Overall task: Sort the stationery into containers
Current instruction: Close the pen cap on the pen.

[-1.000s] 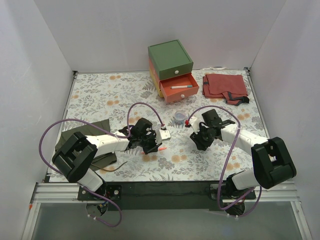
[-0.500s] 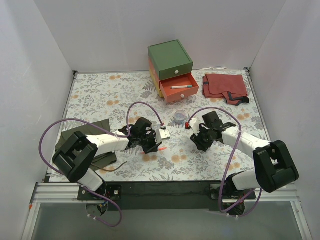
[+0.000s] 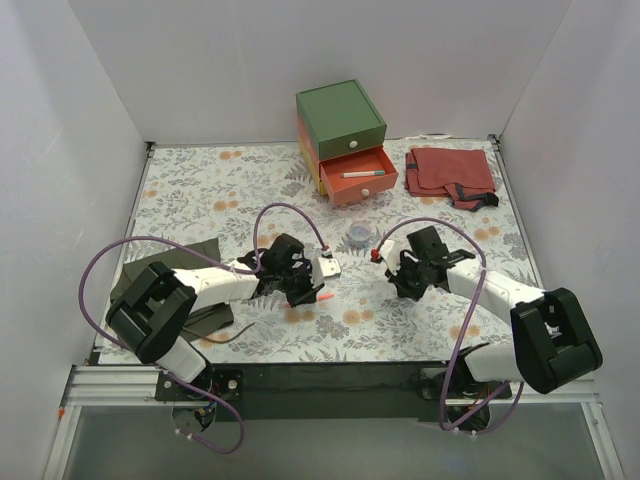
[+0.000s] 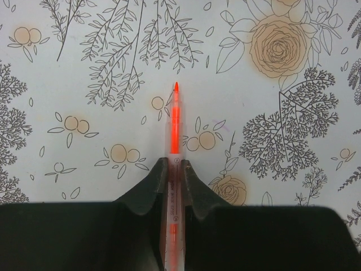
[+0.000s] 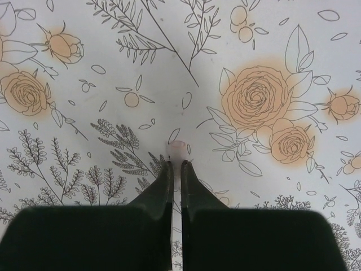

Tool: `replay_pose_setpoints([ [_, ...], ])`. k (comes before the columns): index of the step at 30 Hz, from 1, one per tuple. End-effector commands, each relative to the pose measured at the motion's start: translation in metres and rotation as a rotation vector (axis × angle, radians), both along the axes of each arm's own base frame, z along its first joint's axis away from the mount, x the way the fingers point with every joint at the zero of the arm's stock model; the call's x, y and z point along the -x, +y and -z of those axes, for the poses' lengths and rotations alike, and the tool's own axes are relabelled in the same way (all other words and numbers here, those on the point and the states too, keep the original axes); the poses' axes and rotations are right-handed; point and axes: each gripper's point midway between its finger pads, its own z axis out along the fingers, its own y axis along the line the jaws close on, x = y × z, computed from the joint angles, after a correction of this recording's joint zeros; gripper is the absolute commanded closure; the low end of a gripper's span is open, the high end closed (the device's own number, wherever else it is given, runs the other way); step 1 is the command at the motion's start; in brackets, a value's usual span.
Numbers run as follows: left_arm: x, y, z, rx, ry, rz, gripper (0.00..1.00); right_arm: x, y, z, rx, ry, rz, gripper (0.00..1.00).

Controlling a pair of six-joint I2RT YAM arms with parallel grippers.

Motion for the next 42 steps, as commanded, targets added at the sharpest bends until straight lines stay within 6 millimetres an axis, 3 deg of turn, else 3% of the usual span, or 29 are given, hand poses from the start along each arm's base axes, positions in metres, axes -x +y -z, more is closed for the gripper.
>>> replay_pose_setpoints([
  [1,0.016,0.042,0.028,-0.173,0.124,-0.05,1.0,0.024,-0.021,0.002,0.094,0.07,-0.017,0.99],
  [6,-0.01,0.04,-0.012,-0.097,0.121,-0.047,1.0,-0.002,-0.018,-0.039,0.082,-0.102,-0.083,0.99],
  [7,-0.018,0.03,-0.029,-0.052,0.114,-0.025,1.0,-0.006,-0.015,-0.047,0.073,-0.136,-0.096,0.99],
  [9,-0.021,0.037,-0.036,-0.054,0.162,-0.02,1.0,-0.012,-0.013,-0.061,0.062,-0.202,-0.126,0.99],
  [10,-0.029,0.027,-0.055,-0.002,0.165,0.004,1.0,-0.015,-0.012,-0.066,0.058,-0.231,-0.137,0.99],
  [11,-0.027,0.034,-0.059,-0.003,0.209,0.011,1.0,-0.02,-0.009,-0.074,0.045,-0.268,-0.153,0.99],
  [17,-0.027,0.025,-0.099,0.123,0.429,0.08,1.0,-0.045,0.007,-0.107,0.012,-0.528,-0.299,0.99],
  [23,-0.01,0.019,-0.104,0.209,0.724,0.127,1.0,-0.057,0.025,-0.118,0.016,-0.78,-0.491,0.99],
  [24,-0.011,0.016,-0.109,0.243,0.749,0.132,1.0,-0.052,0.027,-0.109,0.02,-0.8,-0.527,0.99],
  [27,-0.007,0.015,-0.109,0.286,0.832,0.124,1.0,-0.057,0.041,-0.13,-0.004,-0.997,-0.596,0.99],
  [28,-0.007,0.015,-0.109,0.298,0.843,0.116,1.0,-0.05,0.042,-0.117,-0.012,-1.009,-0.621,0.99],
  [30,-0.007,0.014,-0.109,0.318,0.865,0.105,1.0,-0.047,0.055,-0.135,-0.046,-1.152,-0.681,0.99],
  [34,-0.004,0.01,-0.113,0.379,0.936,0.078,1.0,-0.031,0.072,-0.13,-0.101,-1.218,-0.778,0.99],
  [35,-0.003,0.01,-0.112,0.384,0.953,0.071,1.0,-0.025,0.073,-0.12,-0.115,-1.211,-0.799,0.99],
  [41,0.001,0.008,-0.105,0.435,1.036,0.042,1.0,-0.03,0.089,-0.119,-0.138,-1.286,-0.838,0.99],
  [42,0.001,0.008,-0.103,0.436,1.047,0.038,1.0,-0.031,0.092,-0.11,-0.138,-1.268,-0.848,0.99],
])
